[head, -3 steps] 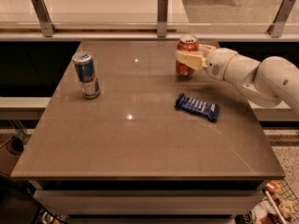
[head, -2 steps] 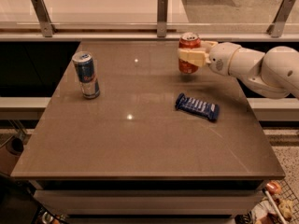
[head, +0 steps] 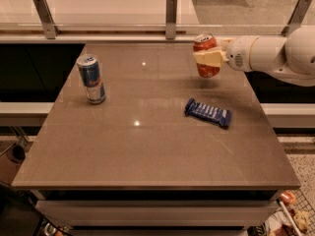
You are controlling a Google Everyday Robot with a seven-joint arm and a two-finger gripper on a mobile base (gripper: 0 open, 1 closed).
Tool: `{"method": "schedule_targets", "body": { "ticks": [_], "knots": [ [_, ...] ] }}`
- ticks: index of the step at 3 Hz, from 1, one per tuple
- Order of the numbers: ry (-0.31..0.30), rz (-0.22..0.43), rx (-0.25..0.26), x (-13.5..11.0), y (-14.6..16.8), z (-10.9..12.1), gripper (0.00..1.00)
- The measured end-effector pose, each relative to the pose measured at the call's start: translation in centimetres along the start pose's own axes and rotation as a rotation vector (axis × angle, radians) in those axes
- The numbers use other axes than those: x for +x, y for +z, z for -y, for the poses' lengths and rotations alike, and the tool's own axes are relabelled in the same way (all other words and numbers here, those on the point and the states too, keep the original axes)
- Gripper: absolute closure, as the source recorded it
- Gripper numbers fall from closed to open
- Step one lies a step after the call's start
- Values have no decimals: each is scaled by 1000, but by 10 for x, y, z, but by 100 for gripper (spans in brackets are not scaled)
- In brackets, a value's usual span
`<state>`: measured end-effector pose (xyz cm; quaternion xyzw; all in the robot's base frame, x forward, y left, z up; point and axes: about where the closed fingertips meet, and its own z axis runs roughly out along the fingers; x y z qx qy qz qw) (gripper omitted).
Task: Knock coke can over
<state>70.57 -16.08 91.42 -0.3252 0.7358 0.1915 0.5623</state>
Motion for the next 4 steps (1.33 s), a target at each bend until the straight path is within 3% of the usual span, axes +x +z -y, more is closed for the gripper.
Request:
{"method": "schedule_targets", "body": {
  "ticks": [1, 2, 3, 4],
  "knots": [
    [-31, -94, 15, 3, -7, 4, 100],
    [-82, -205, 56, -6, -42, 7, 100],
    [-120, -305, 60, -12, -61, 7, 100],
    [-137, -393, 30, -4, -64, 1, 100]
  ]
}}
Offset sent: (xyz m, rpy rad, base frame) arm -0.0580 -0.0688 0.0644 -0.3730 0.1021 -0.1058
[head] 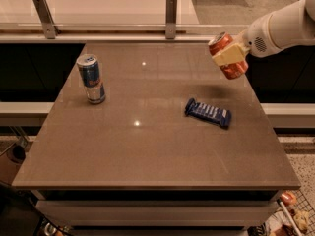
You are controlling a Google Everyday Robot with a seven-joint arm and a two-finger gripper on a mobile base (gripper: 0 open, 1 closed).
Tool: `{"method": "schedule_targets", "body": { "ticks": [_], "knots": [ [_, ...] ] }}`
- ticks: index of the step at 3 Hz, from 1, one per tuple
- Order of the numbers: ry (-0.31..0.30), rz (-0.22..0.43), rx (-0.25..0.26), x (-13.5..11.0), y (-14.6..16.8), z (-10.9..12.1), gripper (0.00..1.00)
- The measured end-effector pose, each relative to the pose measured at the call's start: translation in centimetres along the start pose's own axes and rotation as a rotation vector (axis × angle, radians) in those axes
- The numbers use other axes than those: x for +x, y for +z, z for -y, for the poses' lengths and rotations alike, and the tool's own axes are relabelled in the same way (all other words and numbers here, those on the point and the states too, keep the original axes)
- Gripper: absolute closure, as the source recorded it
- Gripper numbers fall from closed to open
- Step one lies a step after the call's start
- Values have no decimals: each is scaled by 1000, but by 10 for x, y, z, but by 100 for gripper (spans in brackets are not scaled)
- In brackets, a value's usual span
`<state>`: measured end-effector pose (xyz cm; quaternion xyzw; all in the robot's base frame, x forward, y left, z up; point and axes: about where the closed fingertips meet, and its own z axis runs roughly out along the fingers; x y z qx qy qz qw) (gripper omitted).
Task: Knock coke can over
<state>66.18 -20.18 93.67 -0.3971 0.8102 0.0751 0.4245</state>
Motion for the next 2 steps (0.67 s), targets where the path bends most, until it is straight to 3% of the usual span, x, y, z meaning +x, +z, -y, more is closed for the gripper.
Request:
{"method": "schedule_targets", "body": {
  "ticks": [2],
  "knots": [
    [-33, -82, -76, 10, 26, -19, 100]
  ]
}}
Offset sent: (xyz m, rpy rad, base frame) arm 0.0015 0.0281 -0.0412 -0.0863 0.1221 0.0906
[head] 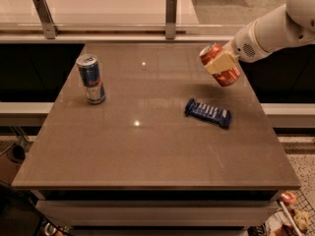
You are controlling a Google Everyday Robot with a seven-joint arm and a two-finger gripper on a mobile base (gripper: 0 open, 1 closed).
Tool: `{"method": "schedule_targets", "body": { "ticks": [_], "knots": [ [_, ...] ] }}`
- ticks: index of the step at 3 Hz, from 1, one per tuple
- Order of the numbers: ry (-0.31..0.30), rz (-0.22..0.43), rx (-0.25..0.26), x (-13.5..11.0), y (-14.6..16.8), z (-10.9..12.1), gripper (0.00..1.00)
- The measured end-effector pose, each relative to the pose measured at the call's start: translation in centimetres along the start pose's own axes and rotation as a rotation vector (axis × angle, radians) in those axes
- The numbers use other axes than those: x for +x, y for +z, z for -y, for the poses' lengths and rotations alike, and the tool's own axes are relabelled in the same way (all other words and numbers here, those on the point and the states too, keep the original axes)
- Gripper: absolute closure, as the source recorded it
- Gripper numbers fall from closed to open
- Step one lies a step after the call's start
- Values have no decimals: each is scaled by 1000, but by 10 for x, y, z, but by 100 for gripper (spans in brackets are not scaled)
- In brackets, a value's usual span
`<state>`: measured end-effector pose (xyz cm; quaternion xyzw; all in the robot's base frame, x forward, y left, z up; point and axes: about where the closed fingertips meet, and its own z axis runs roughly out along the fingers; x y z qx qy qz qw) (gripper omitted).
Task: Knock coke can over
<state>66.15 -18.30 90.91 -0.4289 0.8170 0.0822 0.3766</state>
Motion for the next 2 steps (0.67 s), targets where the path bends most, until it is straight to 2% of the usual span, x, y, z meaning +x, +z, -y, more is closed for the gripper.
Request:
{"method": "schedule_targets", "body": {
  "ticks": [2],
  "knots": [
    [-52, -28, -77, -6, 48, -13, 100]
  ]
}}
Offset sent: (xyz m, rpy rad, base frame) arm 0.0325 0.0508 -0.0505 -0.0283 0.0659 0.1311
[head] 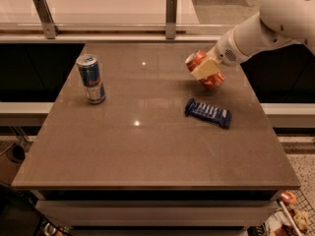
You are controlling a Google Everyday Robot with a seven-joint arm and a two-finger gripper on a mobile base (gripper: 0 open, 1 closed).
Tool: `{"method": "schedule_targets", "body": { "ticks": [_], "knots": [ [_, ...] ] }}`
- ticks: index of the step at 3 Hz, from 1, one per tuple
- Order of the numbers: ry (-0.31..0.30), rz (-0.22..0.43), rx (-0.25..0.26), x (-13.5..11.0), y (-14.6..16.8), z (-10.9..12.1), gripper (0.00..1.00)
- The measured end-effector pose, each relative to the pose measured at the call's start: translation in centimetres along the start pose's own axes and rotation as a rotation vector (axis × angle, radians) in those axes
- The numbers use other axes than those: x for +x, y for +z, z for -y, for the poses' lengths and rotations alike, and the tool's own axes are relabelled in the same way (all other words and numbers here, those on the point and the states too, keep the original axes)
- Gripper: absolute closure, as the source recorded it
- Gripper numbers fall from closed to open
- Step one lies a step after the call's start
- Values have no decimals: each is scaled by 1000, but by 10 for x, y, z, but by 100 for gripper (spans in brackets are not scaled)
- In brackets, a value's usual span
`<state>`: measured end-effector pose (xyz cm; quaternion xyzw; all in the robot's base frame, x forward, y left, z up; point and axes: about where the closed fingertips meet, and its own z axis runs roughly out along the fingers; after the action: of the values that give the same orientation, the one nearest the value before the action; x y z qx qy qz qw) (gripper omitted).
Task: Knock coke can over
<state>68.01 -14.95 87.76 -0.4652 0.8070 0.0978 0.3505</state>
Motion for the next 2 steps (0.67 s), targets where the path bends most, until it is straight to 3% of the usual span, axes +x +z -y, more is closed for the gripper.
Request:
{"method": "schedule_targets", "body": {
  "ticks": [2],
  "knots": [
    [-45, -30, -90, -7, 49, -3, 100]
  ]
}}
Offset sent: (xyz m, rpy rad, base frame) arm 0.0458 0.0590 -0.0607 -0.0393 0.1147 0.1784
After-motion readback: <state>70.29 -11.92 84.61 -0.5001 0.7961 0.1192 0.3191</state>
